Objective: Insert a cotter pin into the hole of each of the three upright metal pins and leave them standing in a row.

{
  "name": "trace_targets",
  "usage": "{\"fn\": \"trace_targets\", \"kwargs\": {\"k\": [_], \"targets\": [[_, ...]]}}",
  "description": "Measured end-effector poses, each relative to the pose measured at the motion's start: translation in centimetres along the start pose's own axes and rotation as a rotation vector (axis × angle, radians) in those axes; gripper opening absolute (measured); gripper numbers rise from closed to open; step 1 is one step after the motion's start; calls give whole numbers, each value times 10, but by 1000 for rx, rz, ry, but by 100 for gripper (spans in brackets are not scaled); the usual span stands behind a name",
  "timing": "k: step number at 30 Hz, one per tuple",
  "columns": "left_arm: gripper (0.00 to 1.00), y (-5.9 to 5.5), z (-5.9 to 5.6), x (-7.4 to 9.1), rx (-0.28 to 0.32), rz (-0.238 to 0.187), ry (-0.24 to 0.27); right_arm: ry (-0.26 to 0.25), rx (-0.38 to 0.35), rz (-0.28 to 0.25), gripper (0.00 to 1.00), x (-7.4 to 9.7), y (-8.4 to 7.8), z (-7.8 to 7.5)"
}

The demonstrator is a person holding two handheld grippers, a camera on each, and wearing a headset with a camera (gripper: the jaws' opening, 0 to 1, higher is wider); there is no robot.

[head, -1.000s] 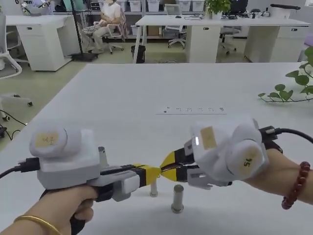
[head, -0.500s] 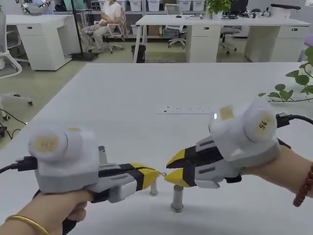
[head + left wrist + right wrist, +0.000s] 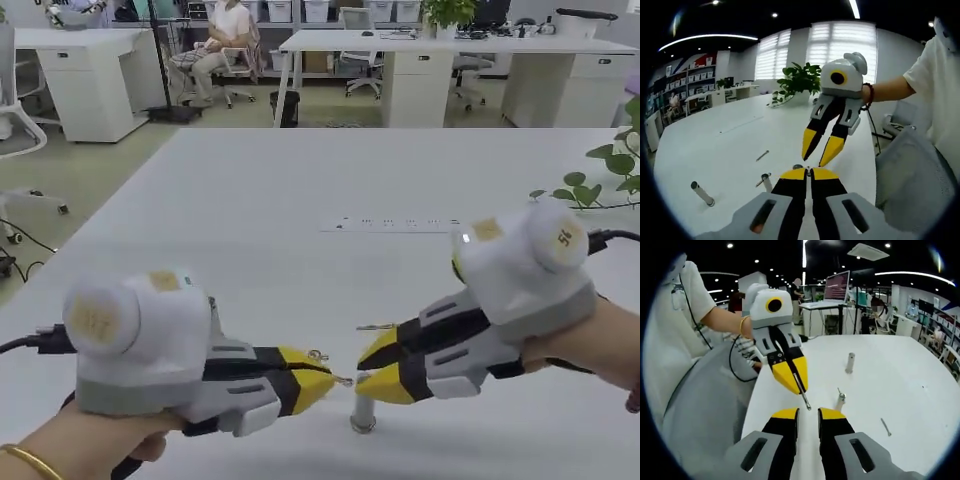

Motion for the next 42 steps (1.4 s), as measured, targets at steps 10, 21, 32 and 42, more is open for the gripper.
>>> {"fn": "trace_targets", "kwargs": {"k": [10, 21, 32, 42], "targets": [[0, -4, -15, -9, -107, 54, -96, 79, 26, 9, 15, 2, -8, 13], [0, -9, -24, -12, -164, 59, -141, 130, 45, -9, 14, 4, -15, 24], [0, -8, -30, -14, -182, 39, -165, 165, 83, -22, 10, 2, -16, 32], [1, -7, -32, -13, -180, 29, -177, 172, 109, -22, 5, 2, -14, 35]]}}
Point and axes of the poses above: the centre of the closed fingertips' face, and the gripper's own axes: x roughly backward along the fingers, z roughly to its left, y roughly out of its top, the point moved 8 cm from there along x, roughly backward along the fingers, and after that the axes turned 14 degrees about -y, right-handed, at the moved point
